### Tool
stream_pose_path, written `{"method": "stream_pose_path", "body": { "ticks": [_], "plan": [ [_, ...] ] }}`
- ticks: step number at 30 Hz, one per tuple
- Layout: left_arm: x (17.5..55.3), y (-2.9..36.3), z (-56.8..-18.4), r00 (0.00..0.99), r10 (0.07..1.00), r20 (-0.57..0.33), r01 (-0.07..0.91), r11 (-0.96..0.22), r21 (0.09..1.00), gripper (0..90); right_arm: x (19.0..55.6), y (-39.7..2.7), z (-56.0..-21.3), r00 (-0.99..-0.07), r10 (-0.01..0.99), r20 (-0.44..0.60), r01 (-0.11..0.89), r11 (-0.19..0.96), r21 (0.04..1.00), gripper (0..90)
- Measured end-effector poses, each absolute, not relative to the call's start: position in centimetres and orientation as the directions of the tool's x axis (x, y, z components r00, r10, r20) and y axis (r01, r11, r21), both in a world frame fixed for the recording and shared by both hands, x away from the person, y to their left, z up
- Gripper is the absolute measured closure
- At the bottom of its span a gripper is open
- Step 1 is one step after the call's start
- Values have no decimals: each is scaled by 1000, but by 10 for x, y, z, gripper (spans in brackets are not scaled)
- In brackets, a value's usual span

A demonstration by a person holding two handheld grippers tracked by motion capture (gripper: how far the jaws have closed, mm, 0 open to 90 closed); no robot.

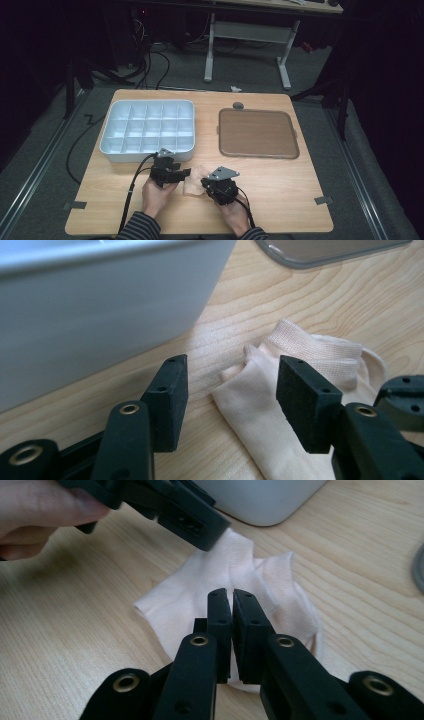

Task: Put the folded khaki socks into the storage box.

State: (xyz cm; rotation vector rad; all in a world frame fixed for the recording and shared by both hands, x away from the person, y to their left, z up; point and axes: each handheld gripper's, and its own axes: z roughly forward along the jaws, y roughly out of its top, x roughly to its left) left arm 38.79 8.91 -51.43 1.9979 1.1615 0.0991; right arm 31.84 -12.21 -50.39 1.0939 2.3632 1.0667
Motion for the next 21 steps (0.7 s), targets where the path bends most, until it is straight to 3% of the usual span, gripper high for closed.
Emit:
{"method": "stream_pose_path", "body": {
  "ticks": [12, 21],
  "plan": [
    [391, 83, -524, 578, 753, -315, 707, -270, 653, 527, 320, -117, -519, -657, 754, 12, 534, 454, 713, 865],
    [389, 81, -524, 597, 741, -306, 700, -295, 651, 671, 319, -116, -521, -660, 751, -10, 527, 473, 706, 866]
  ]
}}
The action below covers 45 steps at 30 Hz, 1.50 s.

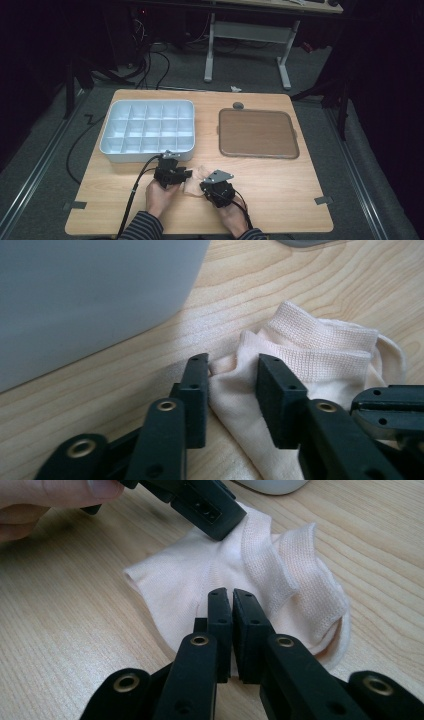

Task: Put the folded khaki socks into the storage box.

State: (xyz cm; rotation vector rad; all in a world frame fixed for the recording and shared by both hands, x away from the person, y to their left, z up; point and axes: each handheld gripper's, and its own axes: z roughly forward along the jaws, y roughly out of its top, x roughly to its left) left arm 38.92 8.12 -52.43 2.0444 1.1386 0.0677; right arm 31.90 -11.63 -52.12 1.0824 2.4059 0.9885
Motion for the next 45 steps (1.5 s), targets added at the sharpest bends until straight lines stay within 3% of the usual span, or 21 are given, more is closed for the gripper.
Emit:
{"method": "stream_pose_path", "body": {
  "ticks": [11, 32, 45],
  "plan": [
    [390, 90, -526, 583, 718, -381, 726, -250, 641, 837, 318, -120, -523, -661, 751, 13, 533, 456, 713, 867],
    [375, 107, -506, 639, 640, -428, 690, -231, 686, 861, 310, -117, -517, -684, 728, 48, 536, 458, 709, 867],
    [373, 110, -504, 646, 632, -428, 689, -243, 683, 861, 331, -107, -505, -641, 767, 39, 553, 425, 717, 898]
  ]
}}
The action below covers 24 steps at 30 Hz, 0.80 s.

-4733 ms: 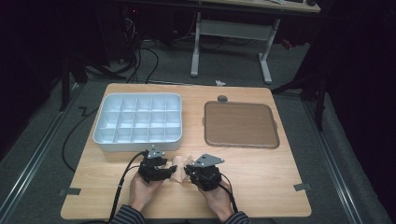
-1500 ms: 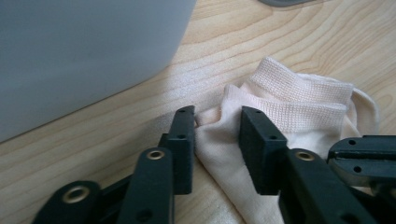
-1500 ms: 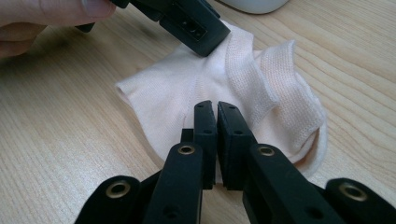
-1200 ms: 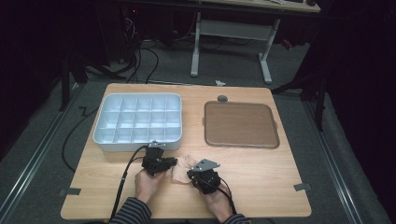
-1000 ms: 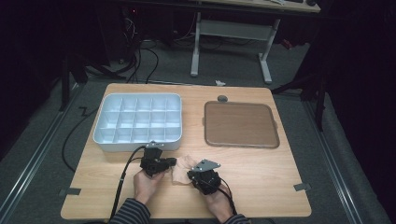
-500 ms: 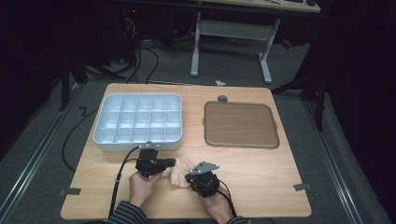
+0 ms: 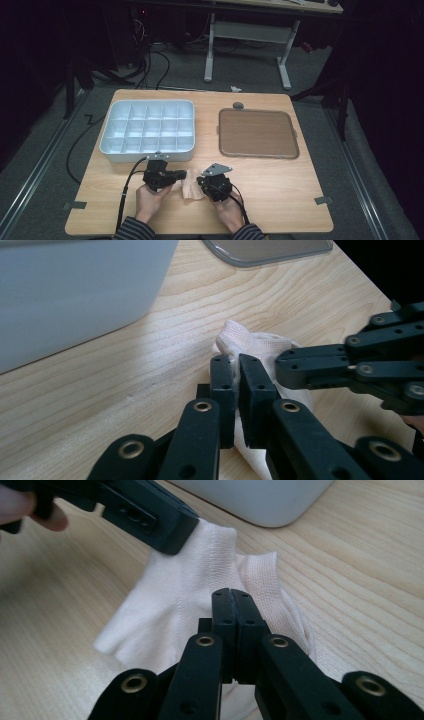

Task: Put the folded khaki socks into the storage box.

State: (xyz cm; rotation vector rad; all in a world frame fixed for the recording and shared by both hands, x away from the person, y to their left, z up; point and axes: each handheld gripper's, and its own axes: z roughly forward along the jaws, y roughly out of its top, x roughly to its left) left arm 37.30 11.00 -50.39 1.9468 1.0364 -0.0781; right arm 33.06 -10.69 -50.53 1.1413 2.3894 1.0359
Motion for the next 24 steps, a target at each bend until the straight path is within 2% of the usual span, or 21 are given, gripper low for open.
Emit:
{"method": "stream_pose_path", "body": {
  "ticks": [9, 24],
  "plan": [
    [370, 111, -503, 651, 631, -423, 687, -252, 682, 861, 339, -104, -512, -612, 790, 40, 578, 412, 704, 898],
    [366, 109, -499, 675, 599, -431, 667, -244, 704, 860, 338, -96, -518, -642, 767, 13, 566, 462, 682, 898]
  ]
}}
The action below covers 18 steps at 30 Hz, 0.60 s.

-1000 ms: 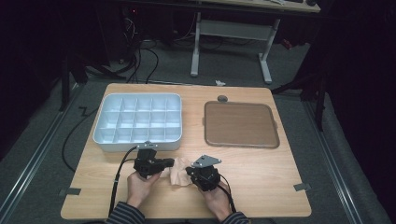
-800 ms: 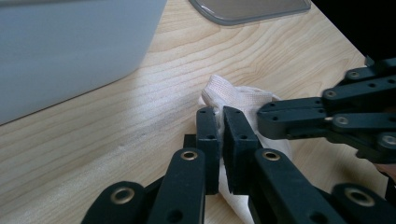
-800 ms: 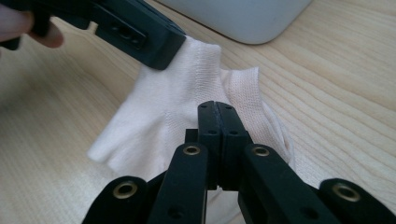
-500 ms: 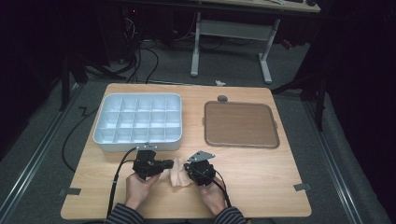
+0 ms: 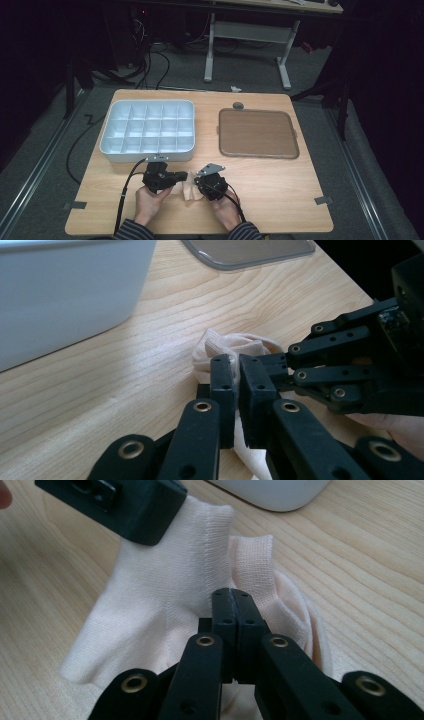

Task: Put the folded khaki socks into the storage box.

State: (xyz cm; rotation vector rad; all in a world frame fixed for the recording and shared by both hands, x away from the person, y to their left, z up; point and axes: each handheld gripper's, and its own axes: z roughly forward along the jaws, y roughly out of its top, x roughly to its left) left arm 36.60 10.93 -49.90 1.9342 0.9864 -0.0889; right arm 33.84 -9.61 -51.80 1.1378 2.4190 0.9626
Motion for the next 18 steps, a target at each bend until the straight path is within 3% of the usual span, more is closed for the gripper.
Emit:
{"method": "stream_pose_path", "body": {
  "ticks": [18],
  "plan": [
    [366, 99, -490, 709, 570, -414, 632, -254, 732, 866, 333, -87, -519, -688, 724, 43, 553, 486, 676, 899]
  ]
}}
